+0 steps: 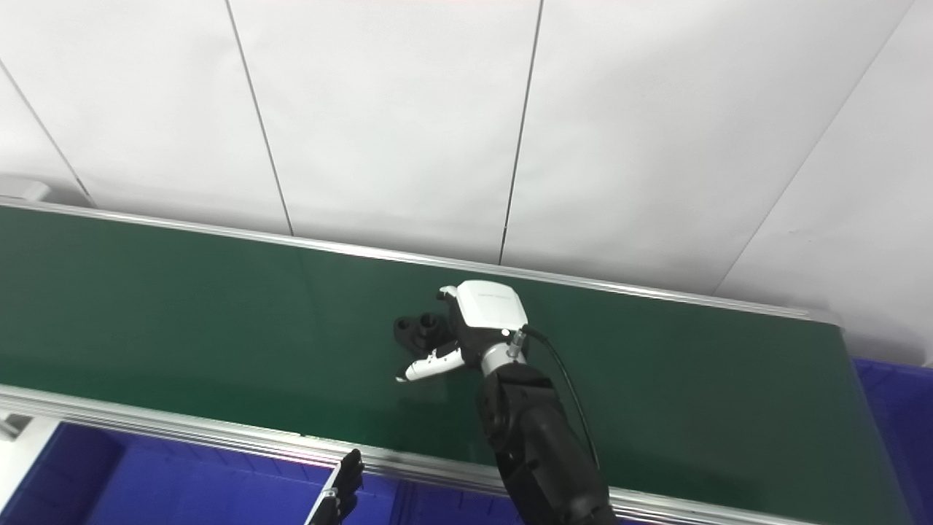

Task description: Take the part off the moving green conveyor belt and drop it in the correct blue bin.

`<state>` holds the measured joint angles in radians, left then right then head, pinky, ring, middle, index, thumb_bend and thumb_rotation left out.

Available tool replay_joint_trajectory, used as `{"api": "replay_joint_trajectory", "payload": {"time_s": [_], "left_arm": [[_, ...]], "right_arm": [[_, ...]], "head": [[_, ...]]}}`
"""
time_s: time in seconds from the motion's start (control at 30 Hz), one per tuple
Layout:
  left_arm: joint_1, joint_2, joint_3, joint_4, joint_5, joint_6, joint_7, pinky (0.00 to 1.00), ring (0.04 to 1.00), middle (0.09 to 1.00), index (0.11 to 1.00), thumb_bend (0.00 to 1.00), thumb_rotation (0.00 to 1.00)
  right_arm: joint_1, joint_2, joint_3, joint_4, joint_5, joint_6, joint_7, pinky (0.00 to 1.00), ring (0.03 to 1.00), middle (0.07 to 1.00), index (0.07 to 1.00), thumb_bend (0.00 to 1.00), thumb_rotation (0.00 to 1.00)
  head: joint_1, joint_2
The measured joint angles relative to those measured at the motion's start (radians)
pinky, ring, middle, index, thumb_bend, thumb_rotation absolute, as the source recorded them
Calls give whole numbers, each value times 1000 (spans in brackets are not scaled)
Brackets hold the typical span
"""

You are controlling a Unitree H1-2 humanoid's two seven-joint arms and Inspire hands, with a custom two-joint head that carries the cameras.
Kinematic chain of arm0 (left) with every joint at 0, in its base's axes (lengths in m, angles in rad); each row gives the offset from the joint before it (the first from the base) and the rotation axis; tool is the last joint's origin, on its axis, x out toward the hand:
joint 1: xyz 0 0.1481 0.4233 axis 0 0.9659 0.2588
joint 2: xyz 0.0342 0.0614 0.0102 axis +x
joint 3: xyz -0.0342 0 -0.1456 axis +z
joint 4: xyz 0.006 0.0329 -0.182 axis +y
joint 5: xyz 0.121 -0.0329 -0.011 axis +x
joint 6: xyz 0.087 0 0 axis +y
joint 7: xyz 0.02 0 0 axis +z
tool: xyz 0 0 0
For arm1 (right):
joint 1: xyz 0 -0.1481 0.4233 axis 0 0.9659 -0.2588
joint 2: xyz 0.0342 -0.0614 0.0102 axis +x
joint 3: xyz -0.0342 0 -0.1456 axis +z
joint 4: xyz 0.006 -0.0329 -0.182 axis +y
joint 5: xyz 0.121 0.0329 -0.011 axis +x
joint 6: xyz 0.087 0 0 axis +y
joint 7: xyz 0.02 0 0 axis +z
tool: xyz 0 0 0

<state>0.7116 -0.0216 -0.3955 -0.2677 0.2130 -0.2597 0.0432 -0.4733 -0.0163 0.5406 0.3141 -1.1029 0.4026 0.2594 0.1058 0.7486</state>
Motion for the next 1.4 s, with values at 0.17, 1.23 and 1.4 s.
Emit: {"api": "replay_joint_trajectory", "payload": {"time_s": [0.17,1.23,1.4], "left_arm": [[6,1,-2,-9,0,20,0,999,1000,1000,1000,643,894],[11,1,-4,-29,35,54,10,971,977,1000,1000,573,925],[12,2,-5,-33,30,66,9,989,985,1000,1000,578,943]], "right_arm": [[-6,0,11,50,8,0,-63,229,306,389,487,613,311],[132,-34,52,-69,15,18,-338,88,149,236,478,508,143],[168,-58,42,-184,19,18,-311,86,136,203,470,509,146]], "head": [[8,3],[-26,28],[-46,31]]}}
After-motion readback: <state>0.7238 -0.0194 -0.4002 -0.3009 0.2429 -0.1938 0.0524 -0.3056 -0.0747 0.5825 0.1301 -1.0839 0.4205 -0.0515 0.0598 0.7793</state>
